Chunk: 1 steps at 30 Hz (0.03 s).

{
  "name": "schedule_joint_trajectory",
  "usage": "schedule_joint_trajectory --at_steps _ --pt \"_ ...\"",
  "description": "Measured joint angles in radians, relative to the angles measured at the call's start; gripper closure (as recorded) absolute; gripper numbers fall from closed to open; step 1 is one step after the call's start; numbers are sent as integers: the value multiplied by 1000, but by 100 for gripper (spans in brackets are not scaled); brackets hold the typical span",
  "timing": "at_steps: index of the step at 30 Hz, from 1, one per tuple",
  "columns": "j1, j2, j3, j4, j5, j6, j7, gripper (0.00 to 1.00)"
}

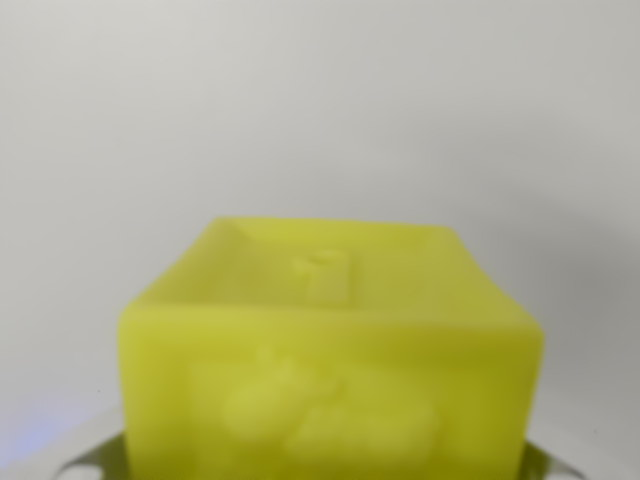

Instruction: Pick yellow cube

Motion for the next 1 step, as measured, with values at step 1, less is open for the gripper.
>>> schedule_joint_trajectory --at_steps 1 --pt "0 0 0 0 0 0 0 100"
